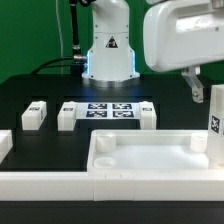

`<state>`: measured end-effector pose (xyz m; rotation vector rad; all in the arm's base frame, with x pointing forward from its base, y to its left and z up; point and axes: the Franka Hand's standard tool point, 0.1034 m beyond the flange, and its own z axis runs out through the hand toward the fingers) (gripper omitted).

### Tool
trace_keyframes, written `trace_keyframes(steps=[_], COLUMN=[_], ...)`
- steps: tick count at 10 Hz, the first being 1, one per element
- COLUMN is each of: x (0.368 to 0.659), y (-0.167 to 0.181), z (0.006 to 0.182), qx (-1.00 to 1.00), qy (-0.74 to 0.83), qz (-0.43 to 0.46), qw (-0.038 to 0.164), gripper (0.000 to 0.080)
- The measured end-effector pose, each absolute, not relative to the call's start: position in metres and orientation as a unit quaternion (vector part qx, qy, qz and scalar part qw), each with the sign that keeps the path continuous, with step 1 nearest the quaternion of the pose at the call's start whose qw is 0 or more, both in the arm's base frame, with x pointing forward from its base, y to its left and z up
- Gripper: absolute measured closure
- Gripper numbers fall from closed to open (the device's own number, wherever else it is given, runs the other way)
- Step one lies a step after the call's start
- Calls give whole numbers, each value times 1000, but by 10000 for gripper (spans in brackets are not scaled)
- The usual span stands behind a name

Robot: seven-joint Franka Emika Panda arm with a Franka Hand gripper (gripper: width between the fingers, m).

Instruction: Assemble desk

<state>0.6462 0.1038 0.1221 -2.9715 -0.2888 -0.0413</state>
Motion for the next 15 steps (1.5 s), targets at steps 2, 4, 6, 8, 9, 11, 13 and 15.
trace_keyframes(steps=[2, 4, 6, 8, 9, 11, 13, 15], x=[651, 651, 651, 651, 651, 656, 655, 654], y=[105, 105, 105, 101, 101, 98, 97, 96], z=[118, 118, 118, 117, 117, 116, 115, 114], qx=[-994, -994, -996, -996, -995, -984, -942, -864], qy=[-78, -76, -31, 35, 60, 160, 324, 491], qz=[8, 8, 12, 17, 19, 5, 7, 30], qw=[82, 82, 82, 79, 79, 81, 86, 104], gripper=[151, 197, 378, 496, 496, 500, 500, 499])
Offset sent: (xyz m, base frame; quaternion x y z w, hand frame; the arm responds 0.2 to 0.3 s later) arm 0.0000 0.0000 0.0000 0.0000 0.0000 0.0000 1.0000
